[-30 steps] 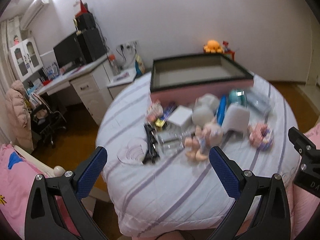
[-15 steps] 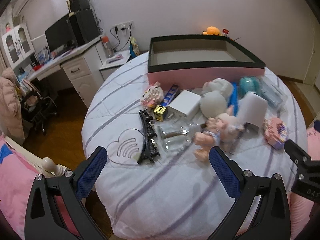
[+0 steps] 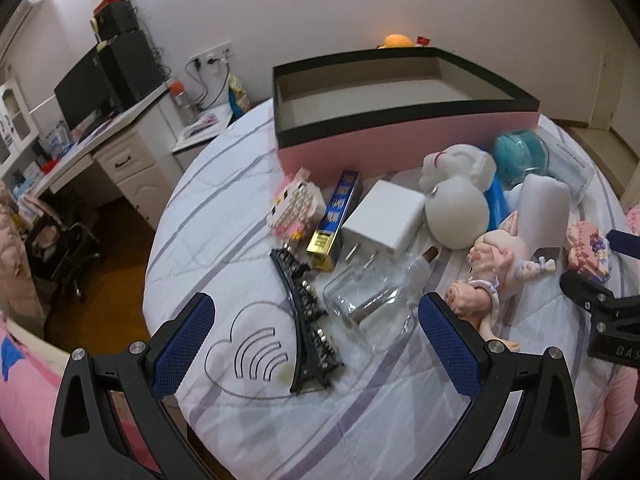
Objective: Organize rigid objects
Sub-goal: 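Grasp the clear glass bottle with the left tool while the right tool grasps the block donut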
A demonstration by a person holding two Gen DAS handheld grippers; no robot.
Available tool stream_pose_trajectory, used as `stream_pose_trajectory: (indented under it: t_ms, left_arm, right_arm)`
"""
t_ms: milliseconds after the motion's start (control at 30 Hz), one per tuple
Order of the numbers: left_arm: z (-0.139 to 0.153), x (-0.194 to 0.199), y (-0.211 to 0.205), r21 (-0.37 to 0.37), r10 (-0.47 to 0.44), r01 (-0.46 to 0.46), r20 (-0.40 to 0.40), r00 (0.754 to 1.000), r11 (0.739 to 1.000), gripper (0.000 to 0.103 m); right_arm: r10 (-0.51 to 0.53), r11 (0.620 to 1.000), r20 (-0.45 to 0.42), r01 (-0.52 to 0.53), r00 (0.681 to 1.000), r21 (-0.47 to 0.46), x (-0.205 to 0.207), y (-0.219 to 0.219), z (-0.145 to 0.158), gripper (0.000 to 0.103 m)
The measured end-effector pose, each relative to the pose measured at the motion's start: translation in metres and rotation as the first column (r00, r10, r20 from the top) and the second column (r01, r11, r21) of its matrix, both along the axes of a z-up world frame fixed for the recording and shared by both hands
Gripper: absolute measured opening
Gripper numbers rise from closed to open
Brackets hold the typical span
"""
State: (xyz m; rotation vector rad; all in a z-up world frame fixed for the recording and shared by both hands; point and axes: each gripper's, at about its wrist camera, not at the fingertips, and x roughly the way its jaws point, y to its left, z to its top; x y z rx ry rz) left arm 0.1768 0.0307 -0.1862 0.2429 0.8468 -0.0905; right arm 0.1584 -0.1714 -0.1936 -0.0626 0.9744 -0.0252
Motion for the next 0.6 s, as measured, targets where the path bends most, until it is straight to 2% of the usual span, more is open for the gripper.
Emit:
stream_pose_trajectory:
  t_ms: [100,167,233,433,600]
  left_arm:
    - [0.002,0.002,-0.003,-0.019,-0.055,0.055,0.008,0.998,0.998,0.093]
    - [0.001,0.003,-0.006,-0.043,-0.095,0.095,-0.007,0.995,0.995,0.076]
    - [-0.004,0.006,-0.011,-0.033,-0.114,0.112,-0.036,0.993,0.993,0.069]
    - [-0.009,0.012,-0.012,-0.046,-0.173,0.170,-0.067,0.983,0.984,0.064]
    - [-0.014,0.009,-0.020,0.021,-0.190,0.191,-0.061,0.980,0.981,0.064]
  right_arm:
    - [0.017,1.000,0.005,-0.017,1.000,0.021,-0.001,0.000,0.002,0.076]
    - [0.019,1.000,0.008,-0.019,1.000,0.016,-0.002,0.000,0.003,0.065]
    - [0.024,1.000,0.006,-0.024,1.000,0.014,-0.003,-0.001,0.003,0.064]
    - [0.025,1.000,0.009,-0.025,1.000,0.017,-0.001,-0.002,0.001,0.064]
    - [0.023,1.000,0.014,-0.023,1.000,0.008,0.004,-0.003,0.000,0.064]
